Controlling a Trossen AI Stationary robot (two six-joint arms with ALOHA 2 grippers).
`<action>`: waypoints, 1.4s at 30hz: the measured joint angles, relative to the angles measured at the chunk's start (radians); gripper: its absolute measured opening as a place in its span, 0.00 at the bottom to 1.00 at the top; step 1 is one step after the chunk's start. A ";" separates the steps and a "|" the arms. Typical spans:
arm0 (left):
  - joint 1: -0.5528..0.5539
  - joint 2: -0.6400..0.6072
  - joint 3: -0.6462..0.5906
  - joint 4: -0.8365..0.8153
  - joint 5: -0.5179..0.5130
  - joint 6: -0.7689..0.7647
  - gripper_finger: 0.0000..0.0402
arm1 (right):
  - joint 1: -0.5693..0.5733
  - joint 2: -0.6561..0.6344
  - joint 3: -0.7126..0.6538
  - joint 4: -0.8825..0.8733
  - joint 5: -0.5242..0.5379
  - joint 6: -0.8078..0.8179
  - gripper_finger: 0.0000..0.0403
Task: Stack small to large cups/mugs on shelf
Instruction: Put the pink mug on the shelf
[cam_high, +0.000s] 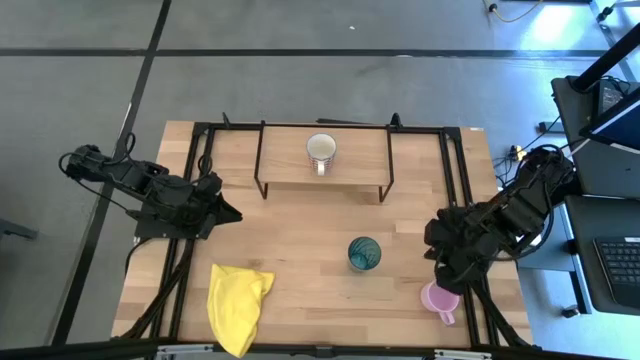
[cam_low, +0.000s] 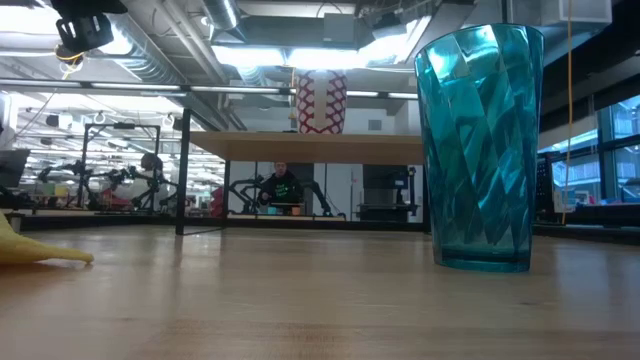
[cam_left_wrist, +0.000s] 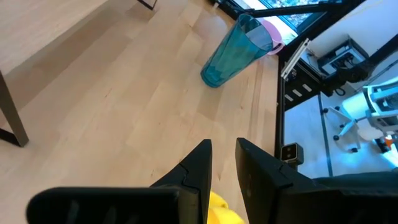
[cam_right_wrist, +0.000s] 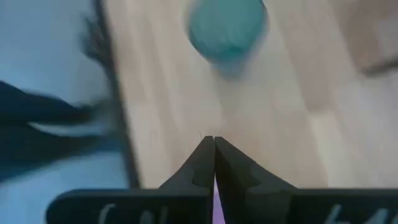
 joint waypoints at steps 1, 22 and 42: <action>0.000 0.000 0.000 0.000 -0.003 -0.001 0.17 | 0.001 0.003 0.000 -0.059 -0.016 0.014 0.04; 0.000 0.000 0.000 -0.014 -0.006 -0.018 0.17 | 0.107 -0.022 -0.308 -0.088 -0.442 0.244 0.47; 0.000 0.000 0.000 -0.013 -0.006 0.009 0.17 | 0.190 -0.019 -0.507 0.268 -0.290 0.610 0.47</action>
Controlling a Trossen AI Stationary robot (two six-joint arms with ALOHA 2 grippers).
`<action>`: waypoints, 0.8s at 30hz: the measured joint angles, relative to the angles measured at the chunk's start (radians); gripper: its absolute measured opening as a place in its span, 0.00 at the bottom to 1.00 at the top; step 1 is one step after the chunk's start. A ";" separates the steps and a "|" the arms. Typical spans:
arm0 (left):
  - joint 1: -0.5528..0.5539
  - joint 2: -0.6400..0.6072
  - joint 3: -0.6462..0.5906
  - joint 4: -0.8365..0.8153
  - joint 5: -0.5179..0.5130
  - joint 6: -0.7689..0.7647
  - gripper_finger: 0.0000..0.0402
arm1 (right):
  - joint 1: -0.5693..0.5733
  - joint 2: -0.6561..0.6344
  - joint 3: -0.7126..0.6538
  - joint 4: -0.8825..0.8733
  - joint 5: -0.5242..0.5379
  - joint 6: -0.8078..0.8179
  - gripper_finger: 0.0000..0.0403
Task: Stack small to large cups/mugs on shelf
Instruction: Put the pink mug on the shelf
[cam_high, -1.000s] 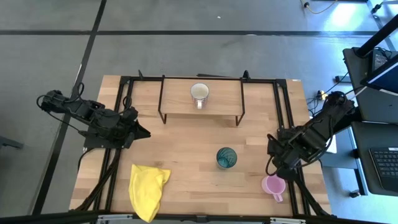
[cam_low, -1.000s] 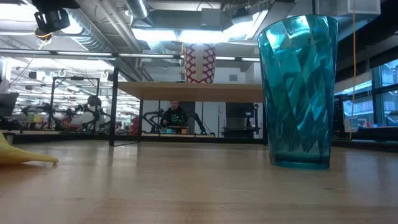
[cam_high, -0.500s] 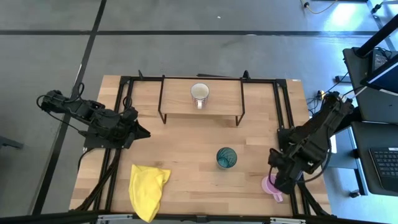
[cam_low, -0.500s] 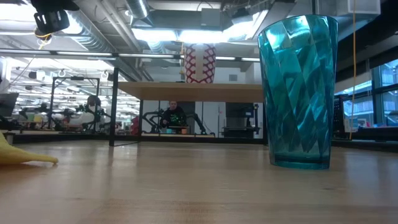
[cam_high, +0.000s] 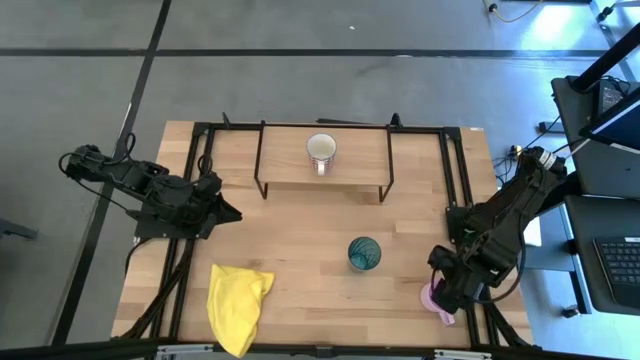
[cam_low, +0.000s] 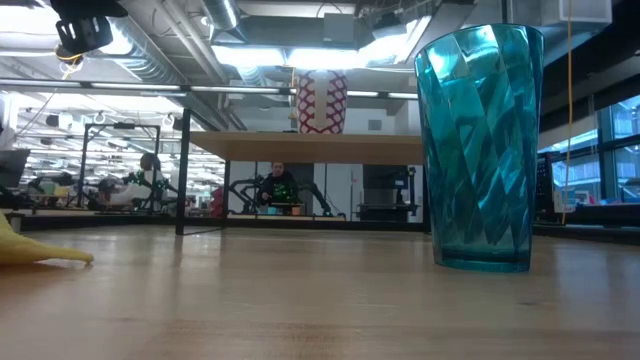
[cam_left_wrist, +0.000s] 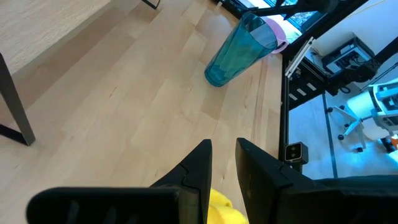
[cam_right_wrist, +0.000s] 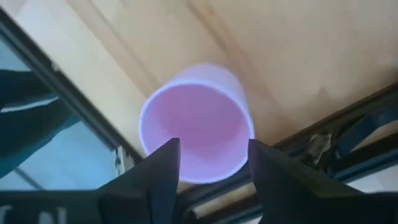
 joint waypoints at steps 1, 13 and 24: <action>0.000 0.000 0.000 0.000 0.000 0.000 0.17 | 0.000 0.000 0.000 -0.010 0.011 -0.002 0.47; 0.000 0.000 0.000 0.000 0.000 0.000 0.17 | 0.001 0.000 -0.099 -0.005 -0.051 -0.028 0.47; 0.000 0.000 0.000 -0.009 0.001 0.000 0.17 | 0.001 0.000 -0.153 0.031 -0.034 -0.030 0.47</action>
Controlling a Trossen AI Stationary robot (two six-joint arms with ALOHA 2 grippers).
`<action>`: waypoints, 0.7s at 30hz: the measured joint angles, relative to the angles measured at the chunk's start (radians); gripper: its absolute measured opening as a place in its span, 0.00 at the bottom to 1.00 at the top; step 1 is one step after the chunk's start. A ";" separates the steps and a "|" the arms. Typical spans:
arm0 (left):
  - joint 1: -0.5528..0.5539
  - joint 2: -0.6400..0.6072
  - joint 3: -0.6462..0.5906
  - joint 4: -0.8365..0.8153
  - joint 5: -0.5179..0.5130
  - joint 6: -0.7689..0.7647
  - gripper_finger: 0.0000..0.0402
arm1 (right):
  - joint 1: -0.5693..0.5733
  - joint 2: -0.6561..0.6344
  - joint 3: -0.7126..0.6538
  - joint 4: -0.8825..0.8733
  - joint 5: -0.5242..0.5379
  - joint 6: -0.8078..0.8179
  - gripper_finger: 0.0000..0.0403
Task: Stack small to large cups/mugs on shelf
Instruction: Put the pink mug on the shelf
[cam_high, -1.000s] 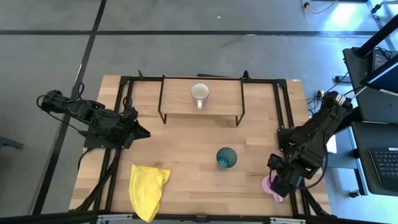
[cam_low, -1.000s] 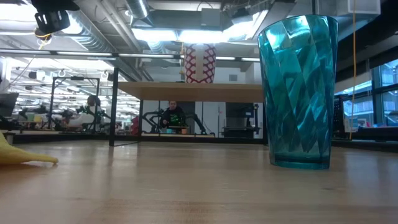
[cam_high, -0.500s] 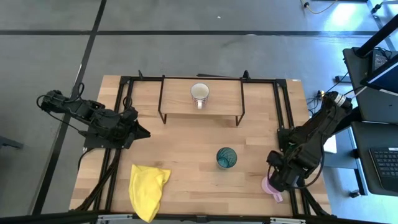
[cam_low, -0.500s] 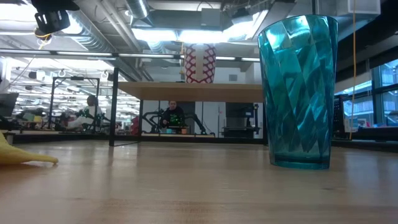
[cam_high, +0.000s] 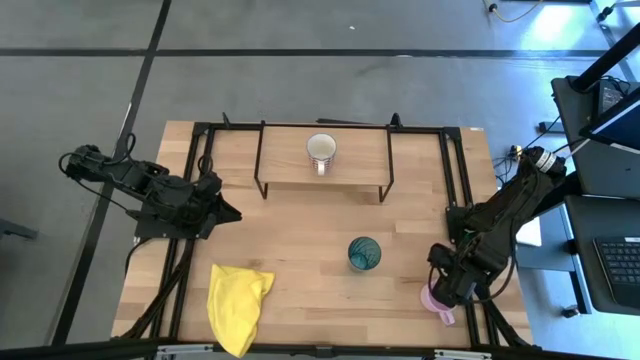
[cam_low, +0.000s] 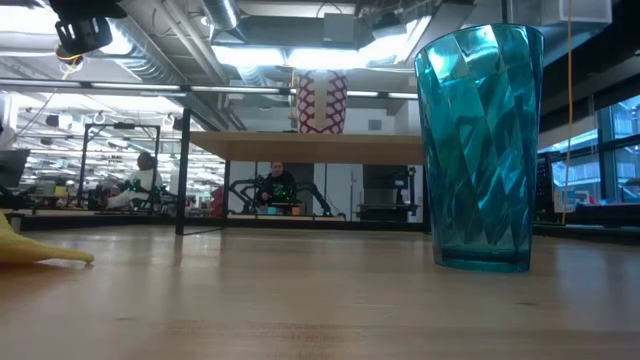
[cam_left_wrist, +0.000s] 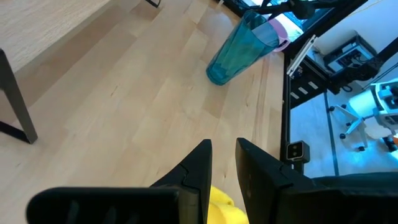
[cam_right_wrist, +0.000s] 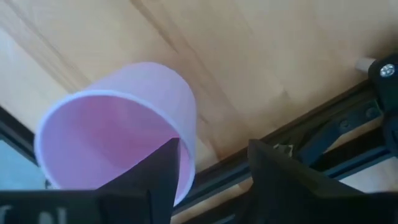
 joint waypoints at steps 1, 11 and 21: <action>0.000 0.000 0.000 -0.004 0.000 0.000 0.17 | 0.000 0.000 -0.007 0.009 -0.001 0.000 0.47; 0.000 0.000 0.000 -0.015 0.000 -0.003 0.17 | 0.000 0.000 -0.067 0.106 -0.024 0.003 0.46; 0.000 0.000 0.000 -0.016 0.000 -0.001 0.17 | 0.000 0.000 -0.067 0.106 -0.025 0.003 0.10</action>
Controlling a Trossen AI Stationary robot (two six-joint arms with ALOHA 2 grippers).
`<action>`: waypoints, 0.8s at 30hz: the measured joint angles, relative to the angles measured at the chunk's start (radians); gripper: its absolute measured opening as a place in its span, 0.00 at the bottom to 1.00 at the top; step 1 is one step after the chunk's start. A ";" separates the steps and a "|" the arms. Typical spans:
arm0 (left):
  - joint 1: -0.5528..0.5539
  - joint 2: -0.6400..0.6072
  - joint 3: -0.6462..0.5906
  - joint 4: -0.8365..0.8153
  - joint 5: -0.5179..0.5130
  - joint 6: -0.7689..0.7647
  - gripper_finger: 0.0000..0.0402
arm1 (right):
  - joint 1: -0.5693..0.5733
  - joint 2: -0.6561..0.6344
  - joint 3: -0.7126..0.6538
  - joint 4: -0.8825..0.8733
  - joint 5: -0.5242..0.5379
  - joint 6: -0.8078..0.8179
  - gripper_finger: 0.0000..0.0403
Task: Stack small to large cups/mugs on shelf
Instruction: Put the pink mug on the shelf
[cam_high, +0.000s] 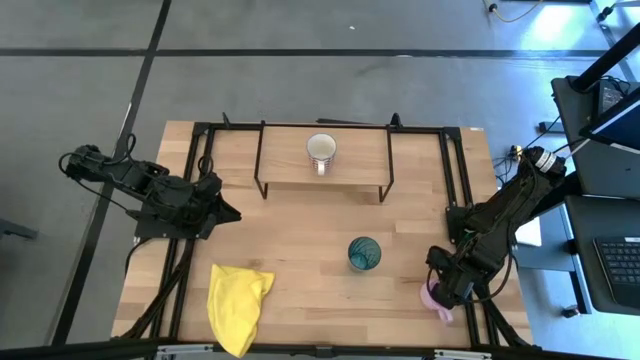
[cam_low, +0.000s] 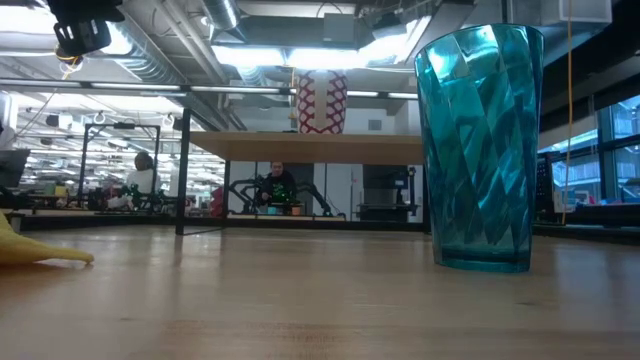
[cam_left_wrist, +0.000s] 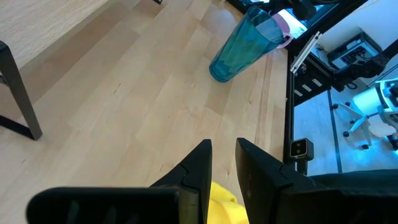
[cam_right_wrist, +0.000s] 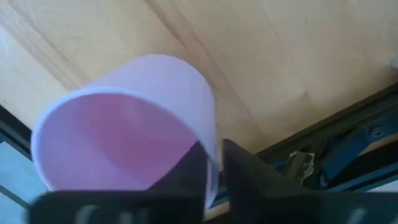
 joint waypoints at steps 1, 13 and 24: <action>0.000 0.000 0.000 0.000 0.000 0.000 0.17 | 0.000 0.000 0.000 -0.003 0.000 0.000 0.06; 0.000 0.000 0.000 0.000 0.000 0.000 0.17 | -0.060 -0.019 0.108 -0.077 -0.020 -0.001 0.03; 0.000 0.000 0.000 0.000 0.000 0.000 0.17 | -0.252 0.027 0.634 -0.583 0.248 -0.196 0.02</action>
